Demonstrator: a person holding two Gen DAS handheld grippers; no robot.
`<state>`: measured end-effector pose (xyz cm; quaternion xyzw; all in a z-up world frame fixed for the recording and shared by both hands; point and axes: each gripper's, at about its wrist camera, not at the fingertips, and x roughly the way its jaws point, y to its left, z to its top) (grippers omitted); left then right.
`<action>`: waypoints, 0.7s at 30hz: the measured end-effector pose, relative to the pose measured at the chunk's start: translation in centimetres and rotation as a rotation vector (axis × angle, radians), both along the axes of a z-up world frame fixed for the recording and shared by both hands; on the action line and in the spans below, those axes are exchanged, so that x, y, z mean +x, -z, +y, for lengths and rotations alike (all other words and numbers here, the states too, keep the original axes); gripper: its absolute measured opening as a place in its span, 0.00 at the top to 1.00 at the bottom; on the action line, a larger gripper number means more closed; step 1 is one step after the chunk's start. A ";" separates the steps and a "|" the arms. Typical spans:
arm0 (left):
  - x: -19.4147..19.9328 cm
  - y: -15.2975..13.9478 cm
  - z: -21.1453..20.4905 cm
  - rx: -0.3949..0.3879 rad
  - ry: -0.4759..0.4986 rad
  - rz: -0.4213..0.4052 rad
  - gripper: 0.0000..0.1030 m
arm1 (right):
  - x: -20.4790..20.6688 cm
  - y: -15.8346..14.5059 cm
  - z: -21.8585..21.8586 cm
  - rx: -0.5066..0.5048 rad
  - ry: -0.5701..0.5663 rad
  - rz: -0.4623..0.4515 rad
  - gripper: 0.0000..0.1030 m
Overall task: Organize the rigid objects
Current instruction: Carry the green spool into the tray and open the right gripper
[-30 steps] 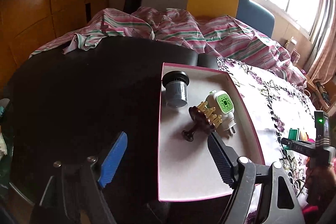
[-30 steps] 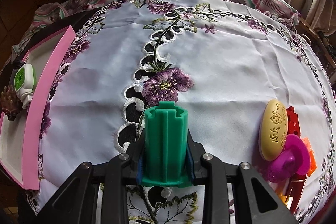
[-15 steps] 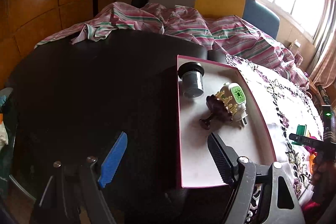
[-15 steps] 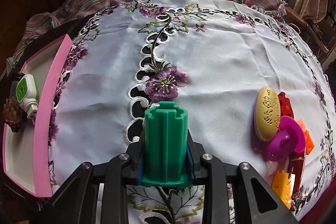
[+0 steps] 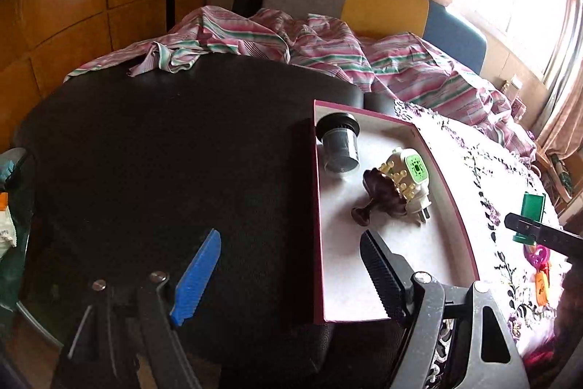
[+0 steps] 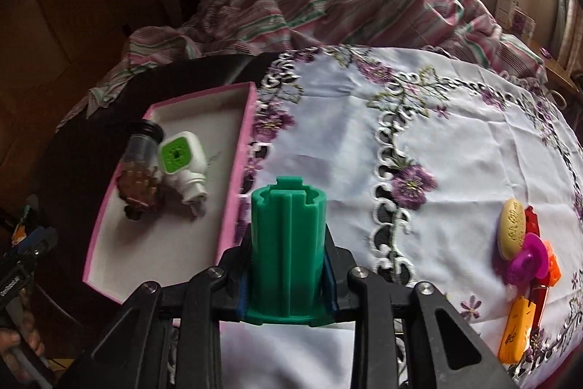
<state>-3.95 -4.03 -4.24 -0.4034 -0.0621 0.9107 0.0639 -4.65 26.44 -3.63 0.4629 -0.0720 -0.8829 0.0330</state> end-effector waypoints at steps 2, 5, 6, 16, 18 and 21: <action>0.1 -0.1 -0.2 -0.001 -0.005 0.002 0.23 | -0.4 -0.3 -2.3 -0.018 -0.069 -0.009 0.71; 0.1 -0.2 -0.4 0.007 -0.010 0.000 0.23 | -1.1 0.0 -5.8 -0.019 -0.178 -0.034 0.71; 0.2 -0.2 -0.5 0.007 -0.010 0.000 0.23 | -1.4 0.3 -7.0 -0.013 -0.209 -0.046 0.71; 0.2 -0.3 -1.4 0.005 -0.035 0.000 0.23 | -7.5 6.0 -10.4 0.060 -0.222 -0.241 0.71; 0.1 -0.1 -1.7 0.008 -0.042 -0.005 0.23 | -8.5 6.7 -9.9 0.044 -0.184 -0.239 0.71; -0.1 0.1 -1.9 0.008 -0.049 -0.016 0.23 | -9.2 6.8 -9.4 0.036 -0.150 -0.213 0.70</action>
